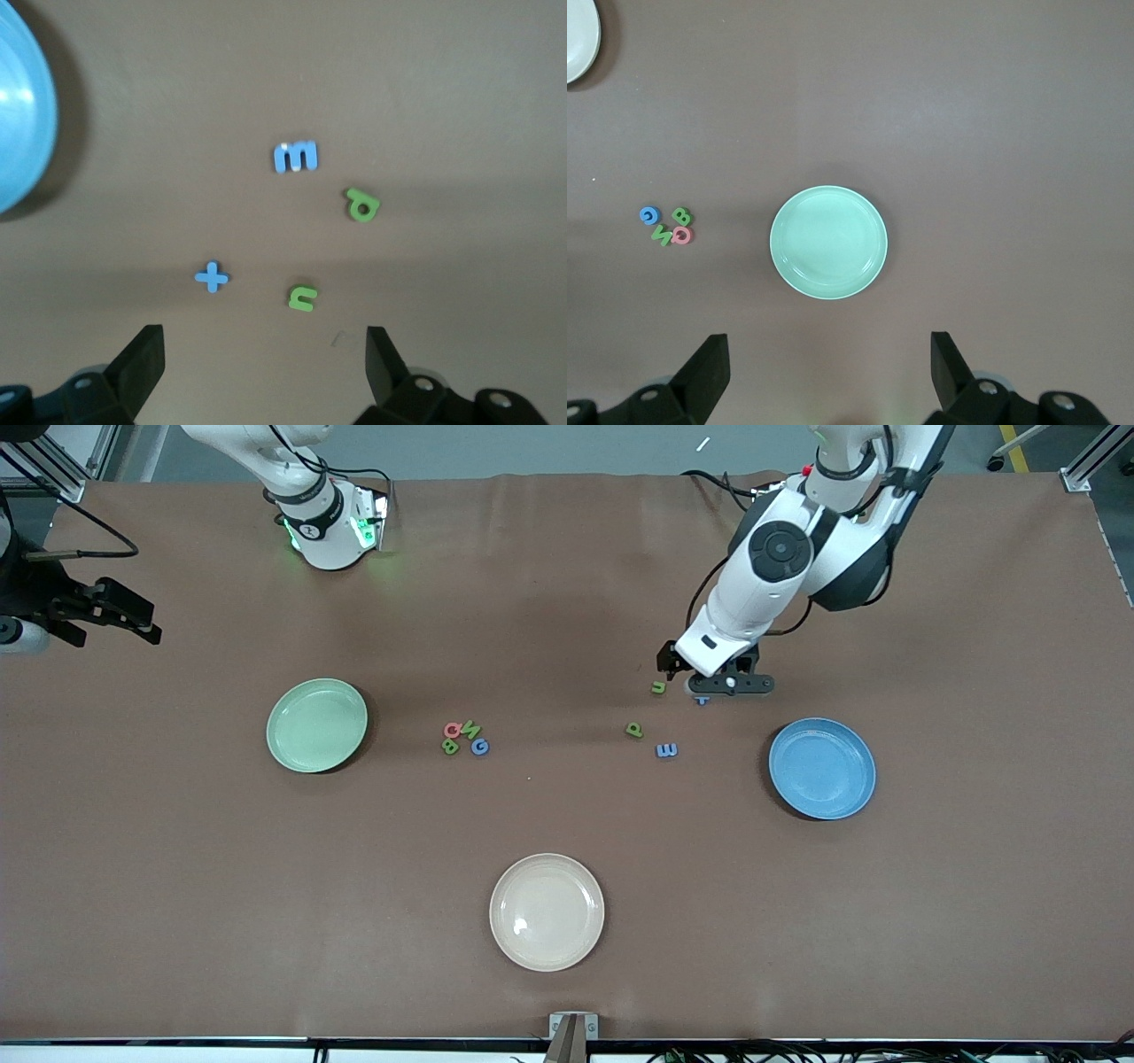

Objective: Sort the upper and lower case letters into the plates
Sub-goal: 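Grasp the blue x with the left gripper while the right gripper moves out, then drop the x in the blue plate while the right gripper nears letters, then grasp the blue m with the left gripper while the right gripper grasps G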

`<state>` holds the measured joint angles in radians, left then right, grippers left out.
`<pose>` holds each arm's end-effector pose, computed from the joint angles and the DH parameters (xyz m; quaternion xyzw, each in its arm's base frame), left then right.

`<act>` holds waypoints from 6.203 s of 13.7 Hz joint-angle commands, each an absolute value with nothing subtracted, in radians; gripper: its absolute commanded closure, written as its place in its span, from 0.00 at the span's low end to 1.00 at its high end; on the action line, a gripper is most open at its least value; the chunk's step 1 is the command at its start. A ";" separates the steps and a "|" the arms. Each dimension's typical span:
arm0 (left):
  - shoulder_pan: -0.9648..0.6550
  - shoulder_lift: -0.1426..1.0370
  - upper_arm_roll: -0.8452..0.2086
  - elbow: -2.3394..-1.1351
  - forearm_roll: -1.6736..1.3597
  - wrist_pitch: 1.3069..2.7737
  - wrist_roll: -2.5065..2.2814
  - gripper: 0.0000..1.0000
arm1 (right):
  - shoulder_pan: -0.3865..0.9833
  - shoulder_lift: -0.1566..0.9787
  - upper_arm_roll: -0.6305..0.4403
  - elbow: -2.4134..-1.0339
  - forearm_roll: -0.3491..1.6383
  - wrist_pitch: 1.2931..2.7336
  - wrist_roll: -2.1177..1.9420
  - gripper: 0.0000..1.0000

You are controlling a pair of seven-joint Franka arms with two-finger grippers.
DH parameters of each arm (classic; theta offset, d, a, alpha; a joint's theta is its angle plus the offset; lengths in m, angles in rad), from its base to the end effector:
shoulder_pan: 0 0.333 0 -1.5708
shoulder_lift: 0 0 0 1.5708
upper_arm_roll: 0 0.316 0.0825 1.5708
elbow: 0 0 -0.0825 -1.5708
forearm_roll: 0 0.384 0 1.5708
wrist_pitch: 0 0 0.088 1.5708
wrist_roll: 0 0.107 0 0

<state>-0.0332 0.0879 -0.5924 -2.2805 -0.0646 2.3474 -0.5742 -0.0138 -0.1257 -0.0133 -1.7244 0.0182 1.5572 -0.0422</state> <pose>0.4238 -0.3068 0.3224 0.9989 -0.0022 -0.0297 0.0372 0.5117 -0.0123 0.6181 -0.9997 -0.0076 0.0204 0.0106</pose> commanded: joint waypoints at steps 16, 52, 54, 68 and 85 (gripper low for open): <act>0.034 0.380 -0.589 -2.358 0.457 2.602 -0.828 0.09 | -0.048 -0.114 -0.012 -1.698 0.054 1.534 -0.057 0.00; 0.294 0.265 -0.603 -2.266 0.446 2.414 -0.491 0.74 | -0.219 0.308 -0.009 -2.289 0.348 2.381 -0.467 0.05; 0.345 0.293 -0.598 -2.244 0.445 2.416 -0.419 0.74 | -0.232 0.333 -0.009 -2.290 0.412 2.382 -0.549 0.09; 0.520 0.471 -0.591 -2.166 0.463 2.421 -0.172 0.72 | -0.218 0.327 -0.009 -2.226 0.471 2.251 -0.574 0.16; 0.534 0.422 -0.684 -2.139 0.500 2.324 -0.213 0.00 | 0.561 0.281 -0.009 -2.232 0.313 2.549 0.728 0.19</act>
